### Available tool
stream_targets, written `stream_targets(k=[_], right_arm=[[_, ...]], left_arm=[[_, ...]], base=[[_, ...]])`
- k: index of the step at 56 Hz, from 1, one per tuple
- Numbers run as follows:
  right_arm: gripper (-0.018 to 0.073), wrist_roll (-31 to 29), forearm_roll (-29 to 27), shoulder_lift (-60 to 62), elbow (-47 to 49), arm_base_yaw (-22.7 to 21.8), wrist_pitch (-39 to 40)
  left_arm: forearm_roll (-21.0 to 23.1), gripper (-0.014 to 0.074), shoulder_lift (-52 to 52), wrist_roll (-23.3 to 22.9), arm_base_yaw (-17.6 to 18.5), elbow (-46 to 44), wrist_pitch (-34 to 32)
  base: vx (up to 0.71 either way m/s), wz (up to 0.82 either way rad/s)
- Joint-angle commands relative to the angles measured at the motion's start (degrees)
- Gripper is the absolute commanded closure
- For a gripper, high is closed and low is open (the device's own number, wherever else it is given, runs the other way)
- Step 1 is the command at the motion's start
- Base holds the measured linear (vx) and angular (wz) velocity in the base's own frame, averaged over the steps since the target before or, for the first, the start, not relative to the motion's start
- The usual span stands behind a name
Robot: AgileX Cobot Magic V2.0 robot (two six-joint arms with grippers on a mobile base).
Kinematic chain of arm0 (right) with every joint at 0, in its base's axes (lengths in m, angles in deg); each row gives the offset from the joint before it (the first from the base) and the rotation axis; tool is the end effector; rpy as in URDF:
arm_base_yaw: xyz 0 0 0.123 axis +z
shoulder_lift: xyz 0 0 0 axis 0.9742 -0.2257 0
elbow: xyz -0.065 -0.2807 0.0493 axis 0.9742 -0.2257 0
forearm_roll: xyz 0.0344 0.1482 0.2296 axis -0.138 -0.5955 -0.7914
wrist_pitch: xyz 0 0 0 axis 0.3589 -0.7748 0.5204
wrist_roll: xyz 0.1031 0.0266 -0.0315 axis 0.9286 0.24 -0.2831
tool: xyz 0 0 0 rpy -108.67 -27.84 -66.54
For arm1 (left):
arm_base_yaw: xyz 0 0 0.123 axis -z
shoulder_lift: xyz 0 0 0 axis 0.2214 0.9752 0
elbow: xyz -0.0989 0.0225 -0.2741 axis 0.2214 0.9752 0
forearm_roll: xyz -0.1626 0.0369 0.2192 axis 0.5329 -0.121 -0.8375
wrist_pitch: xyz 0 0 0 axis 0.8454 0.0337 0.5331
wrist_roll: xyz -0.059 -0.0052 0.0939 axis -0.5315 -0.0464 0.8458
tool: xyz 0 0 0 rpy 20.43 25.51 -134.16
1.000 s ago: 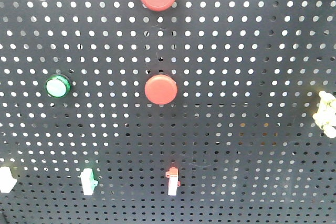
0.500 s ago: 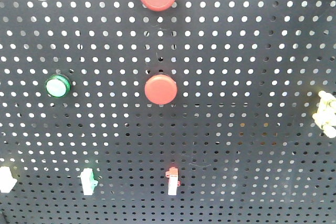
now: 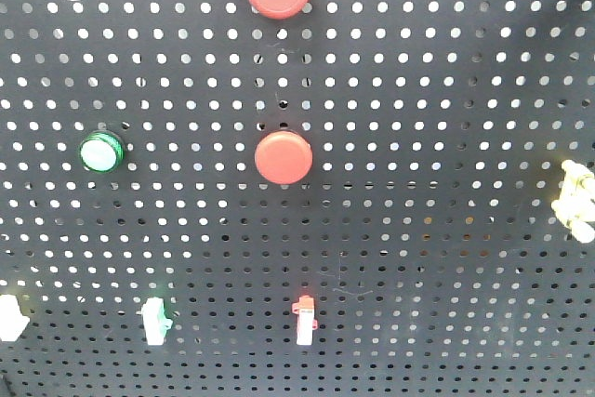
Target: Rotate knob clockwise with right arm
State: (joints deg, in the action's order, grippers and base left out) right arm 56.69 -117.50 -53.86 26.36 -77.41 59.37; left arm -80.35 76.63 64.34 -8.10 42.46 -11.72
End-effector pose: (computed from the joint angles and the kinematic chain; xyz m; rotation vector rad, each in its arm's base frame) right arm 0.2114 0.0429 0.5351 -0.0140 1.4505 0.6611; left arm 0.0925 -0.0078 0.2092 0.2632 1.4419 0.1574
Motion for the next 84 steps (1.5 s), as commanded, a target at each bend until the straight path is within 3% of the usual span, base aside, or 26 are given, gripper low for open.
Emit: stream_targets(k=[1, 8, 15, 24, 30, 39, 45, 51, 59, 67, 78, 84], right_arm=[[0.0567, 7.39, -10.58, -0.12, 2.59, 0.31, 8.09], [0.0567, 13.54, -12.0, -0.12, 2.59, 0.31, 10.44], [0.0567, 15.16, -11.99, -0.12, 2.59, 0.31, 10.78], [0.0567, 14.6, -11.33, 0.52, 2.59, 0.31, 7.92], [0.0567, 9.1, -7.57, 2.5, 2.59, 0.31, 7.09], [0.0567, -7.94, 3.19, 7.53, 2.59, 0.31, 5.27], [0.0567, -14.34, 13.43, 12.12, 2.59, 0.31, 1.5], [0.0567, -13.51, 25.16, 17.01, 2.19, 0.31, -4.23], [0.0567, -4.21, 36.95, 26.09, -6.81, 0.31, -4.31], [0.0567, 1.39, 40.68, 35.49, -24.04, 0.31, 5.36], [0.0567, 2.97, 39.25, 39.02, -44.46, 0.31, 34.93], [0.0567, 3.02, 37.88, 38.85, -50.63, 0.31, 43.05]], left_arm=[[0.3, 0.0603, -0.91, -0.22, 0.45, 1.87, -4.33], [0.3, 0.0603, -0.91, -0.22, 0.45, 1.87, -4.33], [0.3, 0.0603, -0.91, -0.22, 0.45, 1.87, -4.33], [0.3, 0.0603, -0.91, -0.22, 0.45, 1.87, -4.33], [0.3, 0.0603, -0.91, -0.22, 0.45, 1.87, -4.33], [0.3, 0.0603, -0.91, -0.22, 0.45, 1.87, -4.33], [0.3, 0.0603, -0.91, -0.22, 0.45, 1.87, -4.33], [0.3, 0.0603, -0.91, -0.22, 0.45, 1.87, -4.33], [0.3, 0.0603, -0.91, -0.22, 0.45, 1.87, -4.33], [0.3, 0.0603, -0.91, -0.22, 0.45, 1.87, -4.33], [0.3, 0.0603, -0.91, -0.22, 0.45, 1.87, -4.33], [0.3, 0.0603, -0.91, -0.22, 0.45, 1.87, -4.33]], base=[[0.0, 0.0], [0.0, 0.0], [0.0, 0.0], [0.0, 0.0], [0.0, 0.0], [0.0, 0.0], [0.0, 0.0], [0.0, 0.0], [0.0, 0.0], [0.0, 0.0], [0.0, 0.0], [0.0, 0.0]])
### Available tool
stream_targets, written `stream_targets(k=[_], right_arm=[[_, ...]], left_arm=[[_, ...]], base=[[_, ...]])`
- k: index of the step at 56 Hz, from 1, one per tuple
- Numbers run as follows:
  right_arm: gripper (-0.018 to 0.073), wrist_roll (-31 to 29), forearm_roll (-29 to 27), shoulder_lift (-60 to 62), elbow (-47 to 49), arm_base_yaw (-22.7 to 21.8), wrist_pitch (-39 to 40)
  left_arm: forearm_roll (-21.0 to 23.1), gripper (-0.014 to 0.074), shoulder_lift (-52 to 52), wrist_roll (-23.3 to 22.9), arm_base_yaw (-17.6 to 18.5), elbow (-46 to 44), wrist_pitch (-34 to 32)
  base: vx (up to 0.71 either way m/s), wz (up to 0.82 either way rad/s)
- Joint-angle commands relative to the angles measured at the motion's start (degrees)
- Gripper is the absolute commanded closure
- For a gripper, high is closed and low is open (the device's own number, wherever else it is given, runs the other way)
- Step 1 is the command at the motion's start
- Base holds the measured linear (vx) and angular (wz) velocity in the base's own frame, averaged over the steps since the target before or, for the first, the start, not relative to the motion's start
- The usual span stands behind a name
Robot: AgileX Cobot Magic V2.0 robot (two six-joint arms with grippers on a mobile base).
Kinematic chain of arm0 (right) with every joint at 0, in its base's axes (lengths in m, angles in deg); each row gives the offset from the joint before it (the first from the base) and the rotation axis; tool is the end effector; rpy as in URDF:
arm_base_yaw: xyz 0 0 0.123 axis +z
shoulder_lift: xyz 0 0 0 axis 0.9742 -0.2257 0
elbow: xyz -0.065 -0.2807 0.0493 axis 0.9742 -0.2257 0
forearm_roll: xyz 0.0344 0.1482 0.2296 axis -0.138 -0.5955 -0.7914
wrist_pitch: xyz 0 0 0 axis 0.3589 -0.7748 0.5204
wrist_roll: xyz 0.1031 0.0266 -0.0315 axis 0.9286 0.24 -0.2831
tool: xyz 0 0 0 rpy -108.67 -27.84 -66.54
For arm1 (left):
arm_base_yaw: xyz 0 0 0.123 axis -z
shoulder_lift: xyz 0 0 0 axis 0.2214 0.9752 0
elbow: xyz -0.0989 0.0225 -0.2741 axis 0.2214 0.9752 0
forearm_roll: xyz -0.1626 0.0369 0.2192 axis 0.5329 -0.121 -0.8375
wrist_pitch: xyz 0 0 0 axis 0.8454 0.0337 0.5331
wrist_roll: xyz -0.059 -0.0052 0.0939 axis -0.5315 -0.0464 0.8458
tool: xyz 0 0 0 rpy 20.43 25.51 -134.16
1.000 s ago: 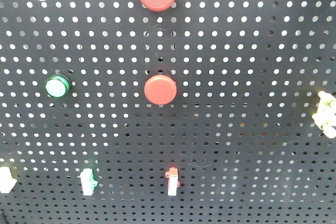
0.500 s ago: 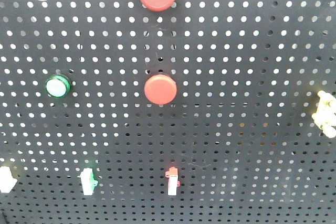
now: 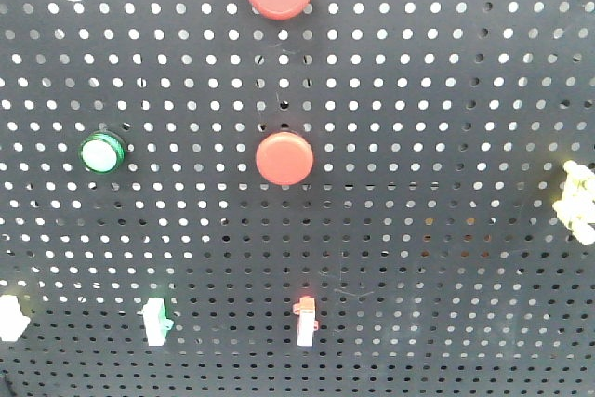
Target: Rotate knob clockwise with right arm
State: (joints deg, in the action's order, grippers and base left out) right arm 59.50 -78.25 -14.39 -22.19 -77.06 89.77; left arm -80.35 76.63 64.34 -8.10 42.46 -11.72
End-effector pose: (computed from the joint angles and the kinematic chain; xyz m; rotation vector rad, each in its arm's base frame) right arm 0.0977 -0.0019 0.3704 -0.0618 1.2550 -0.1151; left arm 0.0925 -0.0078 0.2092 0.2632 1.4419 0.1574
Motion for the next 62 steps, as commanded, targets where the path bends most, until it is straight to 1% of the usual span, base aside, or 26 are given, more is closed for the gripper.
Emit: stream_targets(k=[1, 10, 15, 44, 47, 49, 53, 54, 56, 58, 60, 62], right_arm=[[0.0567, 0.21, -1.84, -0.56, -2.61, -0.05, 12.77], [0.0567, 0.21, -5.48, -0.56, -7.99, -0.05, 12.67], [0.0567, 0.21, -6.58, -0.56, -10.66, -0.05, 12.67], [0.0567, 0.21, -6.45, -0.61, -22.25, -0.05, 12.68], [0.0567, 0.21, -4.38, -0.61, -23.69, -0.05, 12.62], [0.0567, 0.21, -1.11, -0.15, -24.87, -0.05, 12.53], [0.0567, 0.52, 7.29, 1.91, -27.06, -0.05, 11.7], [0.0567, 0.81, 10.21, 2.92, -27.43, -0.05, 11.17], [0.0567, 2.09, 13.68, 4.87, -28.23, -0.05, 10.14], [0.0567, 4.49, 15.26, 7.03, -28.97, -0.05, 8.85], [0.0567, 7.43, 15.29, 9.42, -29.52, -0.05, 7.47], [0.0567, 10.1, 15.2, 11.95, -29.47, -0.05, 4.05]], left_arm=[[0.3, 0.0603, -0.91, -0.22, 0.45, 1.87, -4.33], [0.3, 0.0603, -0.91, -0.22, 0.45, 1.87, -4.33], [0.3, 0.0603, -0.91, -0.22, 0.45, 1.87, -4.33], [0.3, 0.0603, -0.91, -0.22, 0.45, 1.87, -4.33], [0.3, 0.0603, -0.91, -0.22, 0.45, 1.87, -4.33], [0.3, 0.0603, -0.91, -0.22, 0.45, 1.87, -4.33], [0.3, 0.0603, -0.91, -0.22, 0.45, 1.87, -4.33], [0.3, 0.0603, -0.91, -0.22, 0.45, 1.87, -4.33], [0.3, 0.0603, -0.91, -0.22, 0.45, 1.87, -4.33], [0.3, 0.0603, -0.91, -0.22, 0.45, 1.87, -4.33], [0.3, 0.0603, -0.91, -0.22, 0.45, 1.87, -4.33], [0.3, 0.0603, -0.91, -0.22, 0.45, 1.87, -4.33]], base=[[0.0, 0.0], [0.0, 0.0], [0.0, 0.0], [0.0, 0.0], [0.0, 0.0], [0.0, 0.0], [0.0, 0.0], [0.0, 0.0], [0.0, 0.0], [0.0, 0.0], [0.0, 0.0], [0.0, 0.0]])
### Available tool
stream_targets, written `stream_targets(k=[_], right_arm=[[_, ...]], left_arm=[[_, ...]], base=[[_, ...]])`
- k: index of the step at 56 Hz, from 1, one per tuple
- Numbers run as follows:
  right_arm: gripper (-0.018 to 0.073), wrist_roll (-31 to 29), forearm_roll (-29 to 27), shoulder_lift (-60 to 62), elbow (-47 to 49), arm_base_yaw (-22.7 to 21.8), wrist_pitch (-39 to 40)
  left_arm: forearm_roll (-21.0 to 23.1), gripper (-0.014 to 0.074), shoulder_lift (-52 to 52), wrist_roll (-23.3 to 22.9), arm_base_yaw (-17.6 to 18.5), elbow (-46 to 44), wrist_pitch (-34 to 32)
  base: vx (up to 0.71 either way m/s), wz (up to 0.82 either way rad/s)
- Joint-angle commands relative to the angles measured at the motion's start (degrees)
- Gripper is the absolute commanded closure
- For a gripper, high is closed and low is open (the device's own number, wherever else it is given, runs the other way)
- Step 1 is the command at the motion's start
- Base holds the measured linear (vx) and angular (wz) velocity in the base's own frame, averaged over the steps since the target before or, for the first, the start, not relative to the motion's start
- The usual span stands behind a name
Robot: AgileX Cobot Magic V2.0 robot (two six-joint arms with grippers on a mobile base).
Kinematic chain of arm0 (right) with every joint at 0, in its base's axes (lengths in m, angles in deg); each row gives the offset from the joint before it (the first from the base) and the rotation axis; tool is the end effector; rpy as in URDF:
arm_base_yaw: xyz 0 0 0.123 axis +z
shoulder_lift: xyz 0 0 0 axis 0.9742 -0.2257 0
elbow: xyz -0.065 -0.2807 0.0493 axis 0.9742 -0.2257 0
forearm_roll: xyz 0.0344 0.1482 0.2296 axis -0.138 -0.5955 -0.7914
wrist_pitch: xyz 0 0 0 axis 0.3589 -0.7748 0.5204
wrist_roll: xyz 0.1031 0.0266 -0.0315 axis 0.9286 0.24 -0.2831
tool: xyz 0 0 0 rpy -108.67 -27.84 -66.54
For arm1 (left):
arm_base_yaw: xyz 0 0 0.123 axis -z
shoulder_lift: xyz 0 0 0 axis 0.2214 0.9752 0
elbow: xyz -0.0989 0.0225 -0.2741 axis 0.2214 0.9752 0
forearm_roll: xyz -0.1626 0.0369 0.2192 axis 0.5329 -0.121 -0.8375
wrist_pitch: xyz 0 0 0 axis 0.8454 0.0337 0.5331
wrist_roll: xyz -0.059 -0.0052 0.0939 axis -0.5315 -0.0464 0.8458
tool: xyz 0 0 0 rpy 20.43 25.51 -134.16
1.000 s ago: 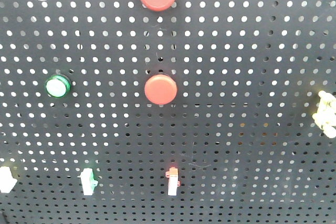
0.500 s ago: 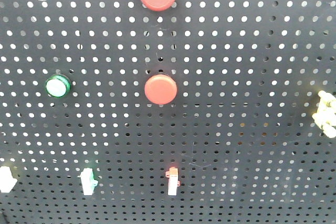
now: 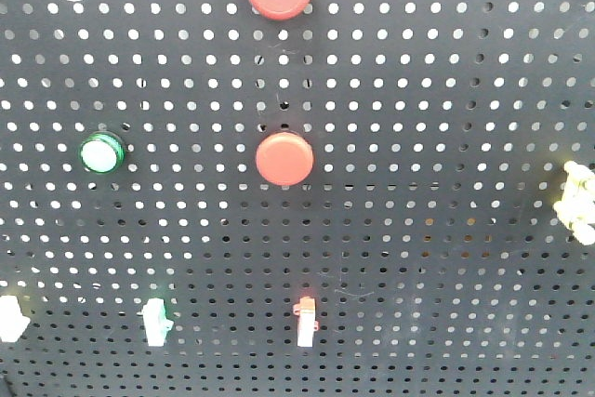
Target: Rotate knob clockwise with right arm
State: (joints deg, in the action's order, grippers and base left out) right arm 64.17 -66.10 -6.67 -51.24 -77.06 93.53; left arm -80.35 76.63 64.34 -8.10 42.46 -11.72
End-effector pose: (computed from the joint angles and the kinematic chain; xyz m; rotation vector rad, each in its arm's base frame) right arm 0.1059 -0.0019 0.1995 -0.1834 1.5538 -0.2111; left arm 0.0925 -0.0078 0.2092 0.2632 1.4419 0.1574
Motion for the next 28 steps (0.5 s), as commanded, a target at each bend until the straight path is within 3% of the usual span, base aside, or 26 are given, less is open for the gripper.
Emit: stream_targets(k=[1, 13, 28], right_arm=[[0.0567, 6.47, 3.05, 5.22, -0.43, -0.05, -0.71], [0.0567, 11.46, 4.45, 10.15, -0.43, -0.03, -11.19], [0.0567, 12.47, 4.46, 10.2, -0.43, -0.03, -11.57]], left_arm=[[0.3, 0.0603, -0.91, -0.22, 0.45, 1.87, -4.33], [0.3, 0.0603, -0.92, -0.22, 0.45, 1.87, -4.39], [0.3, 0.0603, -0.92, -0.22, 0.45, 1.87, -4.32]], base=[[0.0, 0.0], [0.0, 0.0], [0.0, 0.0]])
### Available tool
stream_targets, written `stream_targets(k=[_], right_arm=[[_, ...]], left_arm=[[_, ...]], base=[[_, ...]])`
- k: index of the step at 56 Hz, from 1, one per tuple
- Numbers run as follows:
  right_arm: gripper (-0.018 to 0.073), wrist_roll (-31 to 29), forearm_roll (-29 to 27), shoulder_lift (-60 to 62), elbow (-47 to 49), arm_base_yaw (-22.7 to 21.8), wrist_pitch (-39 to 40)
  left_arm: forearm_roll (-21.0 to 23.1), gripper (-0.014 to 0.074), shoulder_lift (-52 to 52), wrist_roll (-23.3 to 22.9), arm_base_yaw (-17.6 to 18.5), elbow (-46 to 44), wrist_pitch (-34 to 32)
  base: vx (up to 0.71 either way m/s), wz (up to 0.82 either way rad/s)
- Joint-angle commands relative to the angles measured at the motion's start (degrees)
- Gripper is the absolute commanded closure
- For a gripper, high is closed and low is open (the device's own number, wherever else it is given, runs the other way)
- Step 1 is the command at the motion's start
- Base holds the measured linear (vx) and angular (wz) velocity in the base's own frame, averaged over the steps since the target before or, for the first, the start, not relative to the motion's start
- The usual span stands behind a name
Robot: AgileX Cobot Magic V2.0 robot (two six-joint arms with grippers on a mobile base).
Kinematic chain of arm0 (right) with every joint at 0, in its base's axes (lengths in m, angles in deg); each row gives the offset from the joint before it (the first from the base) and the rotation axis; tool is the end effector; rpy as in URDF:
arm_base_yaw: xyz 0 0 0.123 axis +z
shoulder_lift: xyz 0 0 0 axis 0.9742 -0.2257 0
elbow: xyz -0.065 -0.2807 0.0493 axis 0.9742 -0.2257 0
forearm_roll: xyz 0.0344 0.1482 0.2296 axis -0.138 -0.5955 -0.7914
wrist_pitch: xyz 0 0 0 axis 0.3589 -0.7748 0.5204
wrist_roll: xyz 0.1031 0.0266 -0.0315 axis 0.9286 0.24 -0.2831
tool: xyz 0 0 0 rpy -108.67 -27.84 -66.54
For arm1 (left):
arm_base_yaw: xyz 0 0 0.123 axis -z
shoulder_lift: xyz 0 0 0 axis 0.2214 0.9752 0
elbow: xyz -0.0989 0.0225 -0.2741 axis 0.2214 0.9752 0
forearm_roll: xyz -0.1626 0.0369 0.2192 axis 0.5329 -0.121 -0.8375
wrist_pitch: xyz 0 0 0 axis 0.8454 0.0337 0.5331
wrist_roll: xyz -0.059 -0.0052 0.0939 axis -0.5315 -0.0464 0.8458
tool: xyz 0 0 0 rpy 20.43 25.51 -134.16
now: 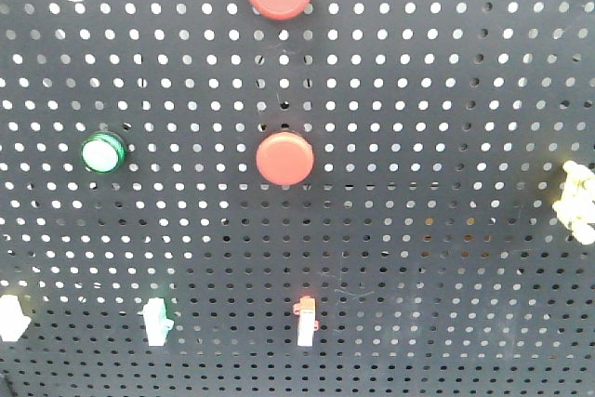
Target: Rotate knob clockwise with right arm
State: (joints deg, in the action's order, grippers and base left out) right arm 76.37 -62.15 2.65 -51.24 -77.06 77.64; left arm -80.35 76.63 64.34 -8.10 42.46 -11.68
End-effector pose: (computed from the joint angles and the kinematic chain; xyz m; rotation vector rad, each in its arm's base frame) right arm 0.0932 0.0010 0.1852 -0.0969 1.6718 -0.0735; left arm 0.0926 -0.0078 0.2092 0.2633 1.4425 0.1574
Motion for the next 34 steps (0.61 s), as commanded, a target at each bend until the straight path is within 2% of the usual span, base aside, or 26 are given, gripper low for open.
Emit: stream_targets(k=[1, 34], right_arm=[[0.0567, 0.28, 0.51, 0.88, -0.43, -0.03, 4.32], [0.0567, 0.28, 0.51, 0.88, -0.43, -0.03, 4.32]], left_arm=[[0.3, 0.0603, -0.92, -0.22, 0.45, 1.87, -4.36], [0.3, 0.0603, -0.92, -0.22, 0.45, 1.87, -4.36]], base=[[0.0, 0.0], [0.0, 0.0]])
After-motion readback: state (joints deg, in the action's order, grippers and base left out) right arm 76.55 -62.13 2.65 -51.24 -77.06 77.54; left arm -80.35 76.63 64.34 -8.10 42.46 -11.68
